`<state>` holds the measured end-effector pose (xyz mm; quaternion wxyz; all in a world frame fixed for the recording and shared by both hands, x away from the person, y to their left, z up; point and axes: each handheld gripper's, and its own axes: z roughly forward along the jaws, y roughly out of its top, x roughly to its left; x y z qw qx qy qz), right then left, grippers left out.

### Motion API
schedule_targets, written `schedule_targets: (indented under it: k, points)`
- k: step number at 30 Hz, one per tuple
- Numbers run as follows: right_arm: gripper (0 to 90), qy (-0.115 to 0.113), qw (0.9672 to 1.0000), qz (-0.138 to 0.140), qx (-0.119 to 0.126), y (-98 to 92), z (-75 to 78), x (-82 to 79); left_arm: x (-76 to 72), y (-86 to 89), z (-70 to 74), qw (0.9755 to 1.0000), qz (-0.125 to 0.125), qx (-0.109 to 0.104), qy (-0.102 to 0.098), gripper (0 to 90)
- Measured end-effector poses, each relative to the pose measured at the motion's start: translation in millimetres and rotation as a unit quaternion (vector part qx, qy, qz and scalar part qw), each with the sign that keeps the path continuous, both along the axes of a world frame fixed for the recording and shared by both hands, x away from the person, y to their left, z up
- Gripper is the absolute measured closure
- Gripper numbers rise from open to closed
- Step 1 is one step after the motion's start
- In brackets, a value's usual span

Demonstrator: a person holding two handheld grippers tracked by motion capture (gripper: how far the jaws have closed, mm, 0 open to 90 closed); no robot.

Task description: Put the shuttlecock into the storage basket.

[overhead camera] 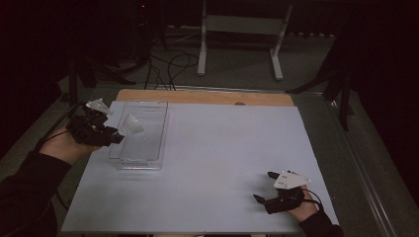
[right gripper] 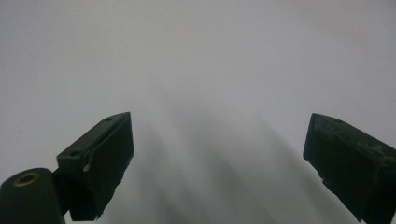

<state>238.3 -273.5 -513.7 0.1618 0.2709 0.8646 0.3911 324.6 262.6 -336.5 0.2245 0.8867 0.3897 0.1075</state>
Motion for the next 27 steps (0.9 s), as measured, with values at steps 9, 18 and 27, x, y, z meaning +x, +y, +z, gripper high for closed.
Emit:
schedule_targets:
  k: [9,18,27]
  points:
    - [8.5,-0.005,1.0,-0.003,0.005,-1.0,1.1,-0.4,3.2,8.9,3.4,0.9991,0.04,-0.011,0.006,65.5]
    - [8.5,-0.006,1.0,0.002,0.008,-1.1,1.4,-0.8,7.3,14.3,-0.3,0.9976,0.065,-0.02,0.013,65.5]
    - [8.6,-0.006,1.0,0.001,0.004,-0.8,1.9,-1.6,10.4,16.0,-9.4,0.998,0.06,-0.014,0.013,65.6]
